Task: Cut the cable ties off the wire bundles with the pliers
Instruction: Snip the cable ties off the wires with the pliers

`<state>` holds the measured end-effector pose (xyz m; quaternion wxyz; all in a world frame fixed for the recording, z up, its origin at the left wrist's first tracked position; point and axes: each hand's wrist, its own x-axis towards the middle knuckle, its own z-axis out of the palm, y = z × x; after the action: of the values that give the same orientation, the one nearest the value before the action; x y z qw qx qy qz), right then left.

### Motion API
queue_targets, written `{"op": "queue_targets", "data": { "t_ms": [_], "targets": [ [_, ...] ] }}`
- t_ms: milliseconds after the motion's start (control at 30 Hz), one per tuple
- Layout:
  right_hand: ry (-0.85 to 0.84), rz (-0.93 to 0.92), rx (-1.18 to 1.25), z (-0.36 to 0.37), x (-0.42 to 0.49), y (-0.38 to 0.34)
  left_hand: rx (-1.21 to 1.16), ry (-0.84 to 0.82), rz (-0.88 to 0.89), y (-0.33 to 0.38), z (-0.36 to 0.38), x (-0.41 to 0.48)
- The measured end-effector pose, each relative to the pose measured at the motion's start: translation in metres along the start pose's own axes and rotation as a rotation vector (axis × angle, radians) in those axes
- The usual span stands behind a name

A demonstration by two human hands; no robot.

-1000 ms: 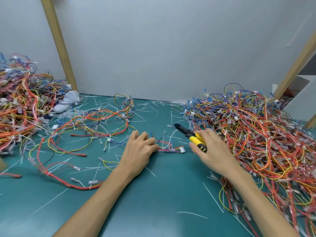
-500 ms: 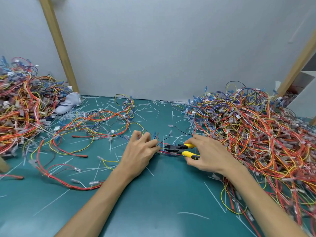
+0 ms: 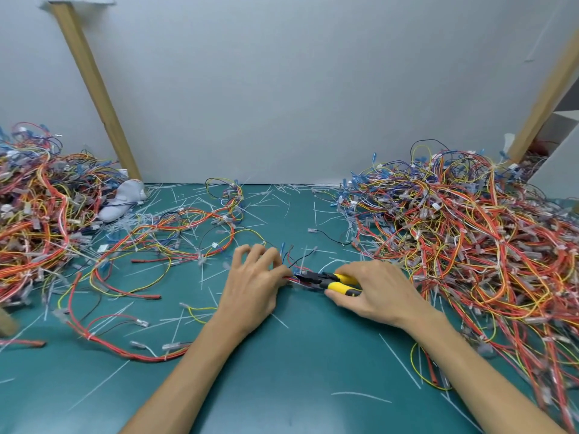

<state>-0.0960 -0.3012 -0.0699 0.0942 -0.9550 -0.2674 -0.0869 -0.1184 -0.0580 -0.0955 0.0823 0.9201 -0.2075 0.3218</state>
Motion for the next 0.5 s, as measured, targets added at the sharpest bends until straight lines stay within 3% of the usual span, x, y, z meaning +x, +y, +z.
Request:
{"op": "queue_targets", "data": {
  "t_ms": [100,200,500],
  "targets": [
    [-0.059,0.076,0.128,-0.004,0.003,0.001,-0.272,-0.126,-0.215,0.005,0.002,-0.006],
    [-0.171,0.087,0.252,-0.011,0.005,0.0,-0.389,-0.111,-0.286,0.003,0.001,-0.004],
    [-0.5,0.182,0.693,-0.023,0.007,-0.002,-0.168,-0.022,-0.031,0.002,-0.002,0.004]
  ]
}}
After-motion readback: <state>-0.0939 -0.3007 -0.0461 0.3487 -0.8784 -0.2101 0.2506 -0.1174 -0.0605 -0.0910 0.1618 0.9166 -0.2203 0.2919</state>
